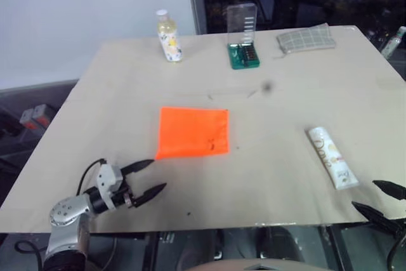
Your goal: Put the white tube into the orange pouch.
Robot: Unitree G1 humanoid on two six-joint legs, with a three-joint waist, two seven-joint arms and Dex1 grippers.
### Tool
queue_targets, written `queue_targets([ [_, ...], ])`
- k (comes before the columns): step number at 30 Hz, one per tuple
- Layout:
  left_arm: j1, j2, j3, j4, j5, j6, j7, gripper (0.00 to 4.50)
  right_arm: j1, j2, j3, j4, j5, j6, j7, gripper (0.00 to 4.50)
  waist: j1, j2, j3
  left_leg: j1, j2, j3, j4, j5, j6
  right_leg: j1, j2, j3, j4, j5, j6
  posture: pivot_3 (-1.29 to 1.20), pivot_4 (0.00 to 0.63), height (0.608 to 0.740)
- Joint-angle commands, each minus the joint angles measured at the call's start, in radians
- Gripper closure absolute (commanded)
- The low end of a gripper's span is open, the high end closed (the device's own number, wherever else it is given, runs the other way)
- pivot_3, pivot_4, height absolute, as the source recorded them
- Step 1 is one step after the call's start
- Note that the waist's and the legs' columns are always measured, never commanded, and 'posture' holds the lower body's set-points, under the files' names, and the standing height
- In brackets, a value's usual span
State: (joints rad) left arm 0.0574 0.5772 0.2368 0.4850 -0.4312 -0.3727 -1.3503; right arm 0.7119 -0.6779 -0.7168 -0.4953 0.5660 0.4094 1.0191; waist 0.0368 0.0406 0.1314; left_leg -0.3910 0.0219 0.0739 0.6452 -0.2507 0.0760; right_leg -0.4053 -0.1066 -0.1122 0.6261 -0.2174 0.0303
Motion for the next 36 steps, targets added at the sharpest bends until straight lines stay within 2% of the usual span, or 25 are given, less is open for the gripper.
queue_targets([
  [1, 0.035, -0.018, -0.001, 0.254, 0.031, -0.092, -0.092, 0.06, -0.027, -0.02, -0.003, -0.02, 0.017, 0.002, -0.005, 0.08, 0.0, 0.002, -0.002, 0.0, 0.0, 0.0, 0.0, 0.0, 0.0, 0.0, 0.0, 0.0, 0.0, 0.0, 0.0, 0.0, 0.15, 0.74],
  [3, 0.081, -0.013, 0.07, 0.309, -0.064, -0.123, -0.218, 0.06, -0.057, -0.035, 0.009, -0.026, 0.025, 0.011, -0.01, 0.08, -0.01, 0.005, -0.005, 0.0, 0.0, 0.001, 0.0, 0.0, 0.0, -0.001, 0.0, 0.0, 0.0, 0.0, 0.0, 0.0, 0.15, 0.74],
  [5, 0.109, 0.001, 0.093, 0.274, -0.153, -0.082, -0.26, 0.06, -0.071, -0.037, 0.017, -0.035, 0.031, 0.017, -0.011, 0.08, -0.03, 0.003, -0.006, 0.003, 0.0, 0.0, 0.0, 0.0, 0.0, -0.001, 0.0, 0.0, 0.0, 0.0, 0.0, 0.0, 0.15, 0.74],
  [6, 0.125, 0.014, 0.095, 0.224, -0.199, -0.037, -0.264, 0.06, -0.076, -0.038, 0.021, -0.038, 0.033, 0.02, -0.011, 0.08, -0.037, 0.001, -0.006, 0.006, 0.0, -0.001, -0.001, -0.003, -0.005, -0.001, 0.0, 0.0, -0.001, 0.0, 0.0, 0.0, 0.15, 0.74],
  [8, 0.182, 0.052, 0.126, -0.004, -0.29, 0.129, -0.246, 0.06, -0.083, -0.038, 0.029, -0.044, 0.035, 0.024, -0.013, 0.08, -0.054, -0.004, -0.004, 0.008, 0.001, -0.003, -0.001, -0.006, -0.01, -0.001, 0.002, 0.0, -0.001, -0.003, -0.005, 0.0, 0.15, 0.74],
  [10, 0.213, 0.075, 0.148, -0.149, -0.342, 0.233, -0.212, 0.06, -0.09, -0.039, 0.041, -0.043, 0.032, 0.023, -0.012, 0.08, -0.055, -0.014, 0.004, 0.006, 0.001, -0.002, -0.002, -0.006, -0.01, -0.004, 0.004, 0.003, -0.001, -0.004, -0.006, 0.0, 0.15, 0.74],
  [12, 0.232, 0.074, 0.156, -0.216, -0.385, 0.318, -0.196, 0.06, -0.1, -0.04, 0.054, -0.04, 0.029, 0.02, -0.012, 0.08, -0.046, -0.029, 0.012, 0.001, 0.001, -0.002, -0.001, -0.006, -0.01, -0.008, 0.004, 0.003, -0.001, -0.004, -0.006, 0.0, 0.15, 0.74],
  [13, 0.188, 0.133, 0.134, -0.516, -0.529, 0.487, 0.074, 0.06, -0.104, -0.041, 0.06, -0.039, 0.028, 0.02, -0.012, 0.08, -0.038, -0.036, 0.017, -0.005, 0.002, -0.004, 0.003, -0.006, -0.01, -0.011, 0.004, 0.0, -0.001, -0.004, -0.006, 0.0, 0.15, 0.74],
  [15, 0.071, 0.228, 0.119, -0.892, -0.788, 0.728, 0.498, 0.06, -0.113, -0.042, 0.07, -0.039, 0.028, 0.02, -0.011, 0.08, 0.002, -0.053, 0.033, -0.01, 0.001, -0.008, 0.009, -0.009, -0.015, -0.011, 0.001, -0.002, -0.001, -0.004, -0.006, 0.0, 0.15, 0.74],
  [16, 0.02, 0.251, 0.121, -0.976, -0.884, 0.792, 0.639, 0.06, -0.117, -0.043, 0.074, -0.039, 0.029, 0.021, -0.011, 0.08, 0.006, -0.055, 0.033, -0.016, 0.001, -0.012, 0.01, -0.008, -0.016, -0.01, 0.0, -0.005, -0.001, -0.004, -0.006, 0.0, 0.15, 0.74],
  [17, -0.08, 0.255, 0.132, -0.95, -0.924, 0.812, 0.739, 0.06, -0.131, -0.044, 0.084, -0.038, 0.034, 0.023, -0.014, 0.08, 0.006, -0.055, 0.031, -0.02, 0.001, -0.012, 0.011, -0.008, -0.017, -0.012, 0.0, -0.005, -0.001, -0.003, -0.007, 0.0, 0.15, 0.74],
  [19, -0.211, 0.258, 0.154, -0.9, -0.974, 0.844, 0.88, 0.06, -0.154, -0.047, 0.103, -0.034, 0.037, 0.026, -0.019, 0.08, 0.006, -0.047, 0.03, -0.022, 0.0, -0.011, 0.019, -0.009, -0.015, -0.008, 0.0, -0.002, -0.002, -0.003, -0.006, 0.0, 0.15, 0.74],
  [20, -0.257, 0.261, 0.158, -0.877, -0.966, 0.861, 0.927, 0.06, -0.166, -0.049, 0.113, -0.03, 0.034, 0.023, -0.02, 0.08, 0.0, -0.041, 0.029, -0.024, 0.0, -0.009, 0.023, -0.011, -0.01, -0.008, -0.001, -0.002, -0.003, -0.002, -0.004, 0.0, 0.15, 0.74],
  [22, -0.29, 0.26, 0.161, -0.868, -0.911, 0.878, 0.969, 0.06, -0.182, -0.052, 0.125, -0.021, 0.033, 0.019, -0.022, 0.08, -0.016, -0.038, 0.027, -0.021, -0.002, 0.0, 0.023, -0.01, -0.003, -0.007, 0.001, 0.006, -0.002, 0.0, 0.002, 0.0, 0.15, 0.74],
  [25, -0.293, 0.235, 0.155, -0.885, -0.826, 0.891, 1.053, 0.06, -0.199, -0.049, 0.129, -0.018, 0.042, 0.014, -0.027, 0.08, -0.024, -0.045, 0.032, -0.02, -0.001, 0.004, 0.023, -0.009, -0.004, -0.008, 0.01, 0.008, 0.0, -0.002, 0.006, 0.0, 0.15, 0.74],
  [27, -0.277, 0.225, 0.15, -0.892, -0.827, 0.928, 1.062, 0.06, -0.202, -0.044, 0.133, -0.027, 0.046, 0.016, -0.031, 0.08, -0.021, -0.048, 0.033, -0.021, 0.0, 0.002, 0.023, -0.01, -0.005, -0.008, 0.012, 0.008, -0.001, -0.002, 0.006, 0.0, 0.15, 0.74],
  [30, -0.206, 0.297, 0.117, -0.947, -0.73, 0.973, 0.949, 0.06, -0.204, -0.037, 0.151, -0.051, 0.049, 0.017, -0.035, 0.08, -0.018, -0.049, 0.034, -0.021, 0.0, 0.002, 0.023, -0.009, -0.006, -0.008, 0.012, 0.008, -0.001, -0.002, 0.007, 0.0, 0.15, 0.74],
  [31, -0.162, 0.354, 0.092, -0.967, -0.64, 0.962, 0.88, 0.06, -0.209, -0.038, 0.161, -0.065, 0.054, 0.019, -0.035, 0.08, -0.018, -0.049, 0.034, -0.021, 0.0, 0.002, 0.023, -0.01, -0.006, -0.008, 0.012, 0.008, -0.001, -0.002, 0.007, 0.0, 0.15, 0.74],
  [34, -0.095, 0.43, 0.049, -0.971, -0.519, 0.919, 0.69, 0.06, -0.235, -0.045, 0.194, -0.108, 0.069, 0.025, -0.042, 0.08, -0.019, -0.048, 0.035, -0.021, 0.0, 0.004, 0.023, -0.01, -0.007, -0.009, 0.012, 0.007, 0.0, -0.004, 0.005, 0.0, 0.15, 0.74],
  [36, -0.09, 0.452, 0.021, -0.966, -0.466, 0.934, 0.667, 0.06, -0.263, -0.046, 0.215, -0.134, 0.086, 0.035, -0.058, 0.08, -0.019, -0.046, 0.035, -0.021, 0.001, 0.004, 0.023, -0.012, -0.012, -0.01, 0.011, 0.006, 0.0, -0.005, 0.002, 0.0, 0.15, 0.74],
])
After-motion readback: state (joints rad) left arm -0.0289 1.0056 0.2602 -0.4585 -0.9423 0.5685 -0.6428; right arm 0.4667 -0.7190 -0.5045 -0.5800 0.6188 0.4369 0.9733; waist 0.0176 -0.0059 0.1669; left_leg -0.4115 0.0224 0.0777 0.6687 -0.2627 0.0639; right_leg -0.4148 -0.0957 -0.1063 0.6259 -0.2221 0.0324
